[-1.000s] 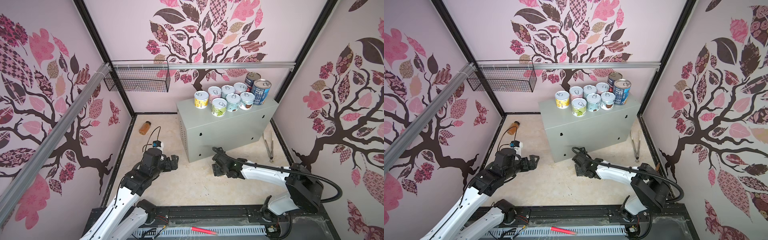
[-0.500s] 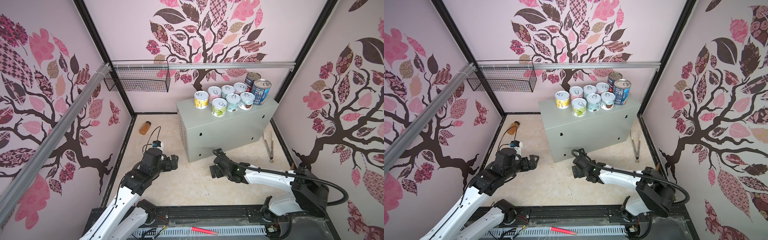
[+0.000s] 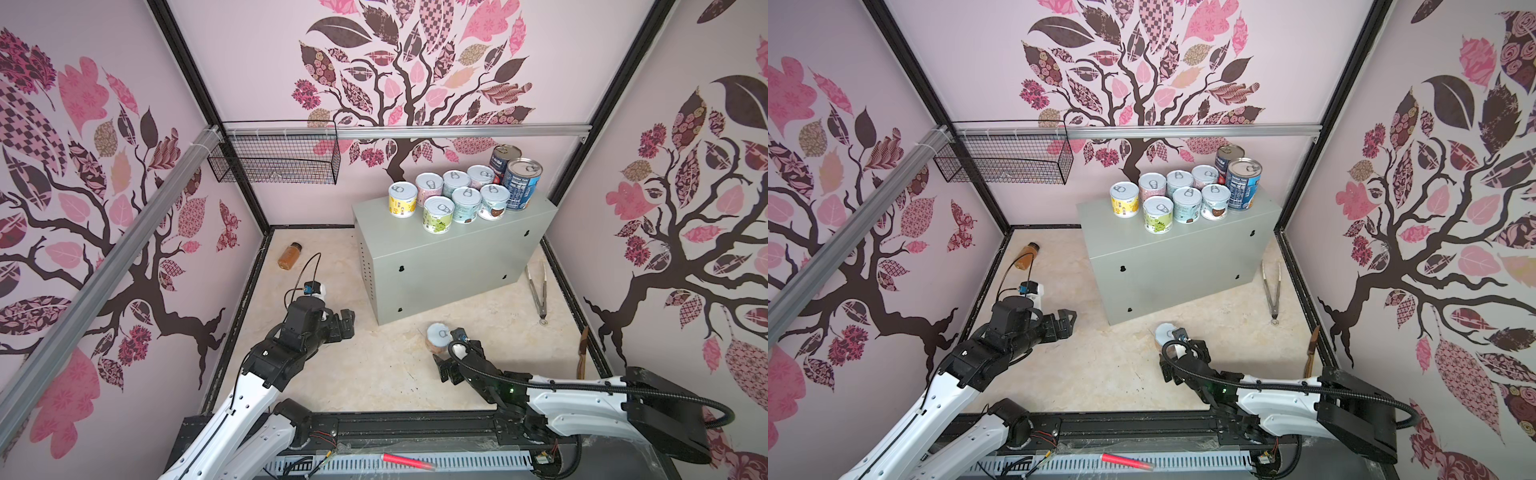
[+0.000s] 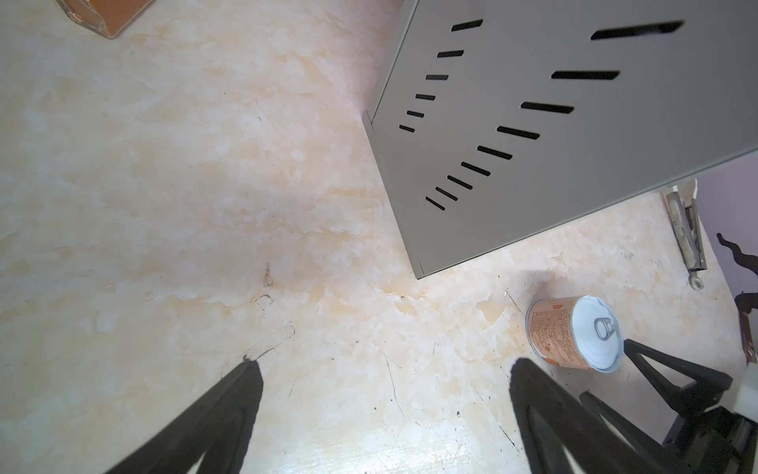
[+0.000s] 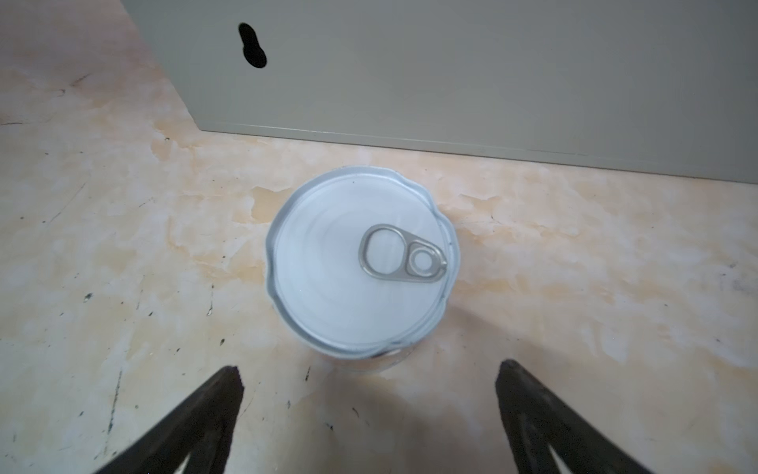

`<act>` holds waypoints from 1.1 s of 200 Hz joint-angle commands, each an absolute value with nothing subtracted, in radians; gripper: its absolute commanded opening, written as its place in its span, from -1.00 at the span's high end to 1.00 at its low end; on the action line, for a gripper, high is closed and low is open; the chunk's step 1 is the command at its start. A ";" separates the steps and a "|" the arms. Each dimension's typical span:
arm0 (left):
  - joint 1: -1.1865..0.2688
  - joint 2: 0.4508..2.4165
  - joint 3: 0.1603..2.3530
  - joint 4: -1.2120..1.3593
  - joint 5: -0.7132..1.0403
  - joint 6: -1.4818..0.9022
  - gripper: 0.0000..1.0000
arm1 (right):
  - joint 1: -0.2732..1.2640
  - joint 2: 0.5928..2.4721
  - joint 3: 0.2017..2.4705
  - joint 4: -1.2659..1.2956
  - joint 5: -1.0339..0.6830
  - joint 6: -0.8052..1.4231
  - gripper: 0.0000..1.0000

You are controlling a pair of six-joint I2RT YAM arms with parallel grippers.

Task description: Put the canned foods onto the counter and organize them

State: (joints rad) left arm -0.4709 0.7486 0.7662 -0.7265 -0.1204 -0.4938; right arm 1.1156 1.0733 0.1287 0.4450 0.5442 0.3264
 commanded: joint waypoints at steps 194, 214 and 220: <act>-0.480 0.760 0.738 -0.711 -0.139 -0.479 -0.96 | 0.995 1.897 0.138 1.673 0.512 0.260 -0.99; -0.480 0.766 0.739 -0.710 -0.137 -0.480 -0.96 | 0.970 1.910 0.157 1.667 0.489 0.253 -0.98; -0.480 0.770 0.739 -0.709 -0.135 -0.480 -0.96 | 0.968 1.913 0.166 1.662 0.484 0.251 -0.97</act>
State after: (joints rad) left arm -0.4774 0.7639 0.7662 -0.7265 -0.1303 -0.4934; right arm 0.9863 1.8809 0.1364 1.5024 0.5129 0.2459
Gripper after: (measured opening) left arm 0.981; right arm 0.990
